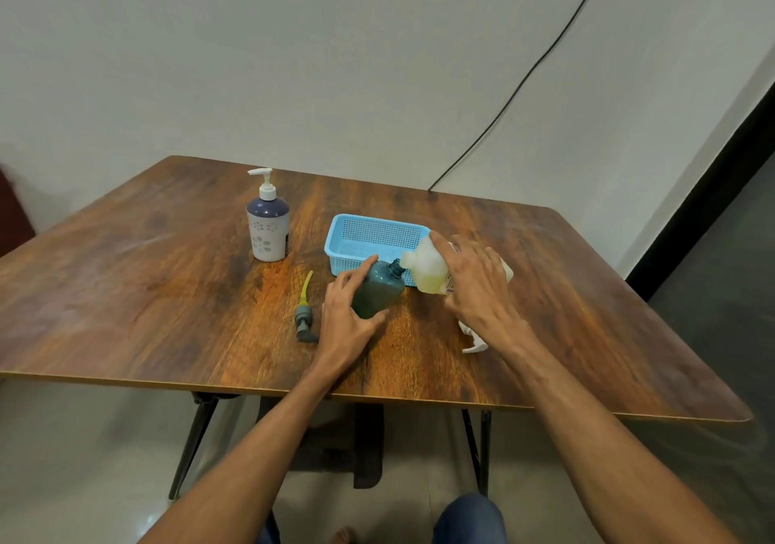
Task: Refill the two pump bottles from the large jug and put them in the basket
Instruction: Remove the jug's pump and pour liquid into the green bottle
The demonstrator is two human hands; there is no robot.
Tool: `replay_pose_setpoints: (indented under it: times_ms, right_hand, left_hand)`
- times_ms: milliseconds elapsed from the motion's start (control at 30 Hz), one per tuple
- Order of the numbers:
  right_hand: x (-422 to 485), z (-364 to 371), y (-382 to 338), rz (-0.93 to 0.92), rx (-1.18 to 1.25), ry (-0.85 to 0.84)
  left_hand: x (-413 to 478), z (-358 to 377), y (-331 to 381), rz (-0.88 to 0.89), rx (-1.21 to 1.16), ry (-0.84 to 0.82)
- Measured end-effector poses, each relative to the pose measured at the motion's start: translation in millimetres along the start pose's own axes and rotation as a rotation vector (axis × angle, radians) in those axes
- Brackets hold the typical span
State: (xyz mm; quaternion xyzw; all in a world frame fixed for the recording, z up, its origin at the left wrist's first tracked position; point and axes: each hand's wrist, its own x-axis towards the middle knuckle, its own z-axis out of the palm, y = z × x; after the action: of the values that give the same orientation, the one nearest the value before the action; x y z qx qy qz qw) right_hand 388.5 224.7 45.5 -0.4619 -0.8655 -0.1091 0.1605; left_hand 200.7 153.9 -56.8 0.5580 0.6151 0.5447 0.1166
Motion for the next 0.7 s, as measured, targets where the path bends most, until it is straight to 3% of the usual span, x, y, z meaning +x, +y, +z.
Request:
replay_pose_setpoints:
  times_ms: [700]
  right_hand:
    - [0.8, -4.1, 1.4, -0.011, -0.003, -0.023]
  left_hand:
    - [-2.4, -2.3, 5.7, 0.001, -0.014, 0.004]
